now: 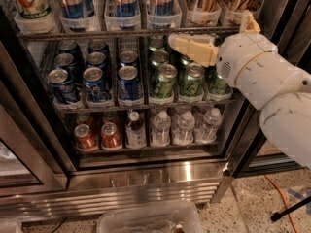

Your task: Pick orange can from top shelf of fridge

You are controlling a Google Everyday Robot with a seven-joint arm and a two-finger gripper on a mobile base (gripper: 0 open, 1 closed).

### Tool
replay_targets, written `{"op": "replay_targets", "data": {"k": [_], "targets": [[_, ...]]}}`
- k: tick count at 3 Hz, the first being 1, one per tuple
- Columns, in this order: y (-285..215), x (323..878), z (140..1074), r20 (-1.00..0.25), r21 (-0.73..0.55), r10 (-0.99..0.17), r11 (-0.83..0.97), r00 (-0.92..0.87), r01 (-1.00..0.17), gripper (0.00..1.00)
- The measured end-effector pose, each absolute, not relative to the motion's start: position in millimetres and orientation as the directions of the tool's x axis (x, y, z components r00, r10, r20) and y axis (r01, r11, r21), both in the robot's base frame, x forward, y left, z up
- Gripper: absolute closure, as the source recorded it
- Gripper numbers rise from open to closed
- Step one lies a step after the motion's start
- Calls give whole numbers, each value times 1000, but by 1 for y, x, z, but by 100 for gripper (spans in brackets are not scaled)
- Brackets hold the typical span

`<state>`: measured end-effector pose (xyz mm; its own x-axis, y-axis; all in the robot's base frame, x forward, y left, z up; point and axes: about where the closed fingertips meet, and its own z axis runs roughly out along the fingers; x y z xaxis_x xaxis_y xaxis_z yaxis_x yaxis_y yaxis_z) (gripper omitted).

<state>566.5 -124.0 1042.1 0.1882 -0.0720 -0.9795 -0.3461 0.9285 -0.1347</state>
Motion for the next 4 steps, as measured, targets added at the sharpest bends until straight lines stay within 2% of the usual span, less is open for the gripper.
{"op": "replay_targets", "data": {"k": [1,2,3,4], "targets": [[-124,567,1042,-979,-135,-72,928,188,-346,0],[-124,567,1042,-979,-135,-72,928,188,-346,14],[-124,567,1042,-979,-135,-72,928,188,-346,35],[-124,567,1042,-979,-135,-72,928,188,-346,39]]}}
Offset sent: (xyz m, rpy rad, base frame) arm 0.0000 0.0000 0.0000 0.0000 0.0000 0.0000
